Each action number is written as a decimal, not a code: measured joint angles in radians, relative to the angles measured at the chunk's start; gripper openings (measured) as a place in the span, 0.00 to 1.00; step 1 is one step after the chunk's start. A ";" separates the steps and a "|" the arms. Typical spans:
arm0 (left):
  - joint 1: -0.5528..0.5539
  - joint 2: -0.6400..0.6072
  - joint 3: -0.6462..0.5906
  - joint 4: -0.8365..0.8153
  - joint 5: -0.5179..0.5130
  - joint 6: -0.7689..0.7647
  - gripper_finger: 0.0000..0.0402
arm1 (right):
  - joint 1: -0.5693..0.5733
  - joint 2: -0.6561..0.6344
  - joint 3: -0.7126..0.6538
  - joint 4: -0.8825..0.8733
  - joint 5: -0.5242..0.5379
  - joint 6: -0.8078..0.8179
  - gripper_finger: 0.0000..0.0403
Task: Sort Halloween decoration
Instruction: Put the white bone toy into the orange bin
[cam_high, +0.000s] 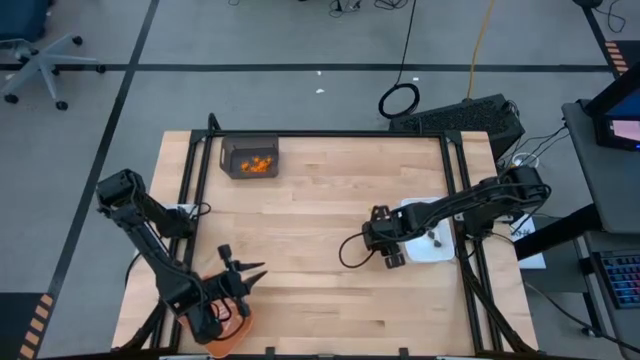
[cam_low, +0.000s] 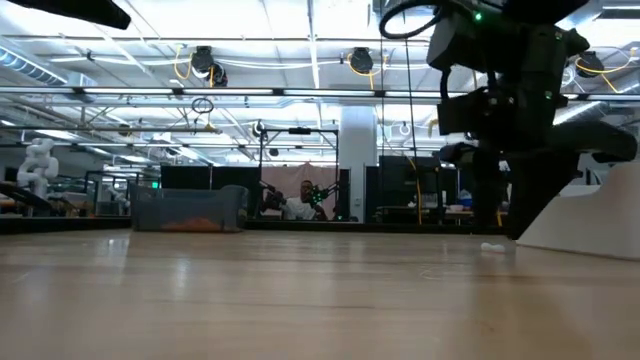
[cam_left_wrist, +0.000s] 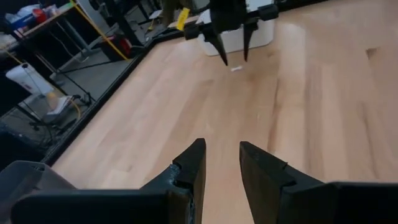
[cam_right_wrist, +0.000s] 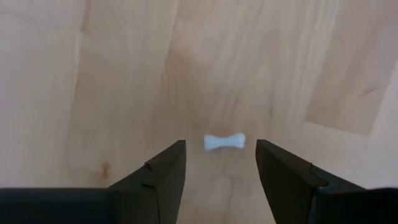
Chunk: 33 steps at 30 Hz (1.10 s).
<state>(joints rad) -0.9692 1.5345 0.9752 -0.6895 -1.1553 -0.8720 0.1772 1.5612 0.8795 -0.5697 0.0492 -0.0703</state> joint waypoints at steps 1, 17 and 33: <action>0.003 0.000 0.000 0.000 0.000 0.016 0.24 | 0.000 0.007 0.000 0.001 -0.003 -0.009 0.45; 0.020 0.000 0.000 0.000 0.004 0.022 0.24 | -0.024 0.082 0.002 0.016 -0.034 0.004 0.45; 0.020 0.000 0.000 -0.002 0.006 0.023 0.24 | 0.032 0.091 0.283 -0.430 -0.014 0.179 0.45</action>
<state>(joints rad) -0.9493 1.5345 0.9752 -0.6917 -1.1492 -0.8494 0.2088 1.6524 1.1623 -0.9995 0.0348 0.1089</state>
